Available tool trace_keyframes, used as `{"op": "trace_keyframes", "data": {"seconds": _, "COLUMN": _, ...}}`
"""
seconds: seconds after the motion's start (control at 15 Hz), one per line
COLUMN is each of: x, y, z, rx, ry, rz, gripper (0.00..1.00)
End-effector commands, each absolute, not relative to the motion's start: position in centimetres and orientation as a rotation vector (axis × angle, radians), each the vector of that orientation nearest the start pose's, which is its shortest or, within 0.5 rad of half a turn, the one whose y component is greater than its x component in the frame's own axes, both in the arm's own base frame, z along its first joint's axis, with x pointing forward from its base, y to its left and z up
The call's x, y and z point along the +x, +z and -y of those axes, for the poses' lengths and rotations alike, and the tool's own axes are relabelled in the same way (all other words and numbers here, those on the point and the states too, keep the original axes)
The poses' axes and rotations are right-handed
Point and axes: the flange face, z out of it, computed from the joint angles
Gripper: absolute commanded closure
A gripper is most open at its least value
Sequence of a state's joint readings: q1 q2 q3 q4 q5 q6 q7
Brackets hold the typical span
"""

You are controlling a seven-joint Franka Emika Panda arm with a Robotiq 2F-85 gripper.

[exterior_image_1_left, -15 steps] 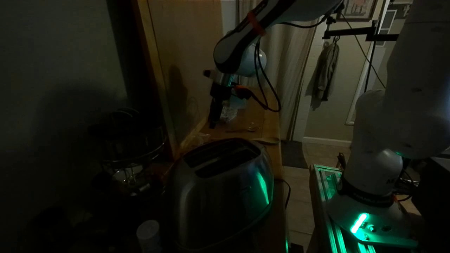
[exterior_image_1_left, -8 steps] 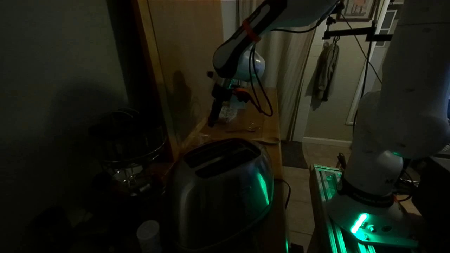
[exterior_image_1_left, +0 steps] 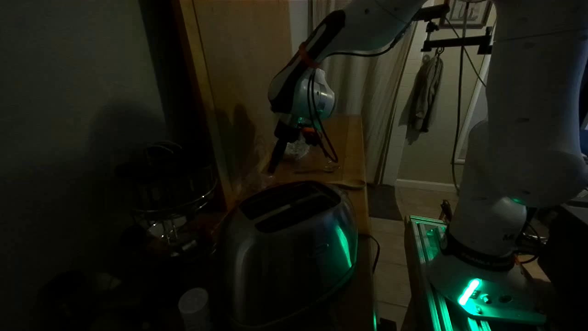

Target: Pick up the object and put it back down

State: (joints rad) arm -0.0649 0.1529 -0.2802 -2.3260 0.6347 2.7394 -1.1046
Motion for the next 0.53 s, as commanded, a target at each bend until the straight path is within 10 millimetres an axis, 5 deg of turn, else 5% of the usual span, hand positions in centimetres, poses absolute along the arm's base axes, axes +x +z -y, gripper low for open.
{"op": "trace_keyframes", "data": {"seconds": 0.0, "x": 51.4, "y": 28.6, "z": 21.9, "rx": -3.022, "ry": -0.657, "rz": 0.324, "gripper": 0.00}}
{"op": "trace_keyframes", "data": {"seconds": 0.27, "x": 52.1, "y": 27.3, "z": 23.2, "rx": -3.018, "ry": -0.687, "rz": 0.320, "gripper": 0.02}}
{"op": "trace_keyframes", "data": {"seconds": 0.47, "x": 52.3, "y": 26.3, "z": 23.6, "rx": -3.013, "ry": -0.687, "rz": 0.322, "gripper": 0.29}}
